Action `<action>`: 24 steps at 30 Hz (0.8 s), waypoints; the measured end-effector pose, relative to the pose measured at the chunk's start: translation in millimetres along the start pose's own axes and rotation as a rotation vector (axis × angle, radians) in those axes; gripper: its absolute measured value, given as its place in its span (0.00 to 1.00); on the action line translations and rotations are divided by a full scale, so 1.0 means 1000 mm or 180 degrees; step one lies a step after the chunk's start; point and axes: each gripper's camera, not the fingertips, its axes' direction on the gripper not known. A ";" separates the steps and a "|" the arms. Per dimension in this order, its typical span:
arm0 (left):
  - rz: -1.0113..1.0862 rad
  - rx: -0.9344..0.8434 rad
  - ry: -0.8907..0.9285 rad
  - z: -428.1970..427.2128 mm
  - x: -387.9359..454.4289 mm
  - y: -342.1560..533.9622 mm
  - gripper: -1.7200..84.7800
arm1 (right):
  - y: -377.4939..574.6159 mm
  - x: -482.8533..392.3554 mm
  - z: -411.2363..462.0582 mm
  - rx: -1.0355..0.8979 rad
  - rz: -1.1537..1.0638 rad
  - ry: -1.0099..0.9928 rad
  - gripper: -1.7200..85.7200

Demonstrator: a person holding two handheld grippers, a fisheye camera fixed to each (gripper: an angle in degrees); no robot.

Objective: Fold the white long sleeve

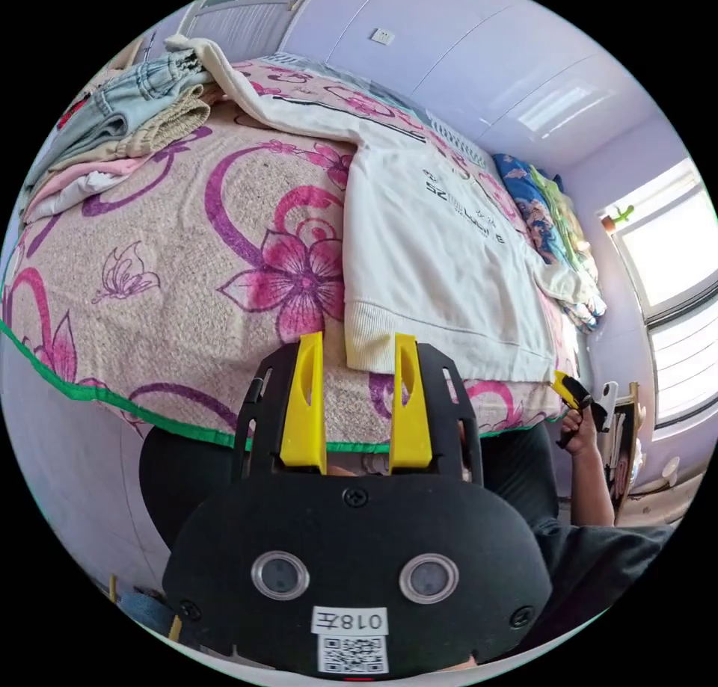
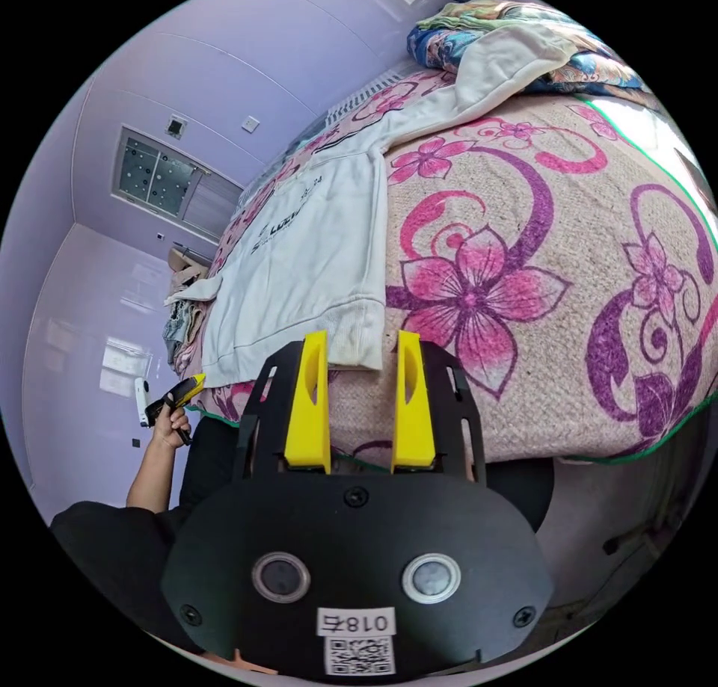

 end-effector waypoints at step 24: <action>-0.0210 0.0125 0.1076 0.021 -0.067 0.035 0.10 | 0.038 0.059 -0.059 0.0146 0.0488 -0.0774 0.09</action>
